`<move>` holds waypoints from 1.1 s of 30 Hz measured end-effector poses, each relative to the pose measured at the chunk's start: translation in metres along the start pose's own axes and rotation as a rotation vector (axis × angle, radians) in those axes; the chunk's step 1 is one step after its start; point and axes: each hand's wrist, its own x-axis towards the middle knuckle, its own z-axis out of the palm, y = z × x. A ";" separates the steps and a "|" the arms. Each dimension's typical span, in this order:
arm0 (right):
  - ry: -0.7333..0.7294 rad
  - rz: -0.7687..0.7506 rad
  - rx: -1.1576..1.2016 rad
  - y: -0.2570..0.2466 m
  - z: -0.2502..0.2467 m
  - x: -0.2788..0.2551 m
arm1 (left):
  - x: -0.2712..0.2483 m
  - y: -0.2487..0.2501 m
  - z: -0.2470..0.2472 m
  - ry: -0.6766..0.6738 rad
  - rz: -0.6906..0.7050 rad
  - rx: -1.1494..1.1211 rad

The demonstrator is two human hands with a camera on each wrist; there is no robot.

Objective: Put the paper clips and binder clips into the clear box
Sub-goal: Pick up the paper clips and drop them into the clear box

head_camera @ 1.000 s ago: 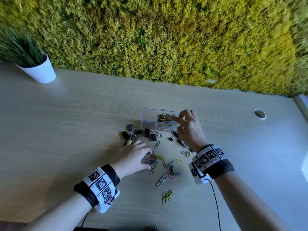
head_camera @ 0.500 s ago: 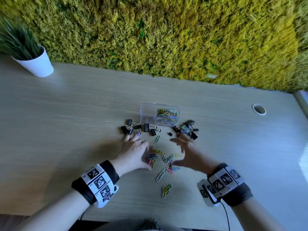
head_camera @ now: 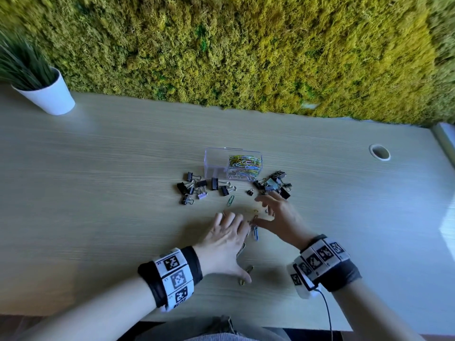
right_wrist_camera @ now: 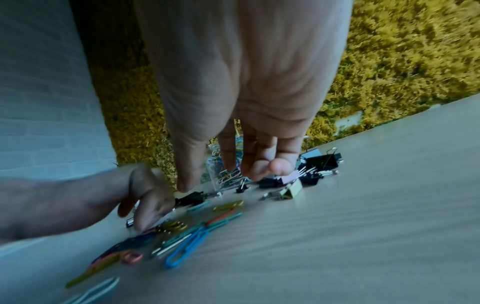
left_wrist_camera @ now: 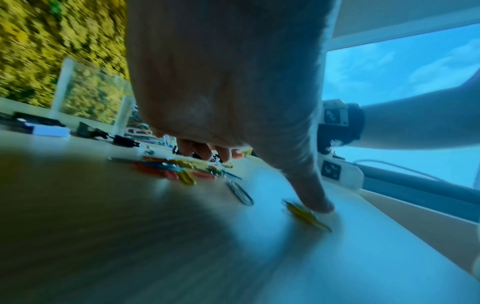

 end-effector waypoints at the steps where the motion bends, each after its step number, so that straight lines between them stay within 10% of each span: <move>1: 0.022 0.005 0.000 0.002 -0.003 -0.001 | 0.001 0.002 0.001 -0.021 0.009 0.017; 13: -0.266 0.093 -0.156 0.002 0.010 -0.027 | -0.003 -0.072 -0.014 0.094 -0.246 -0.098; 33: -0.177 -0.224 -0.207 -0.029 0.036 0.014 | -0.006 -0.081 -0.016 0.241 -0.243 -0.221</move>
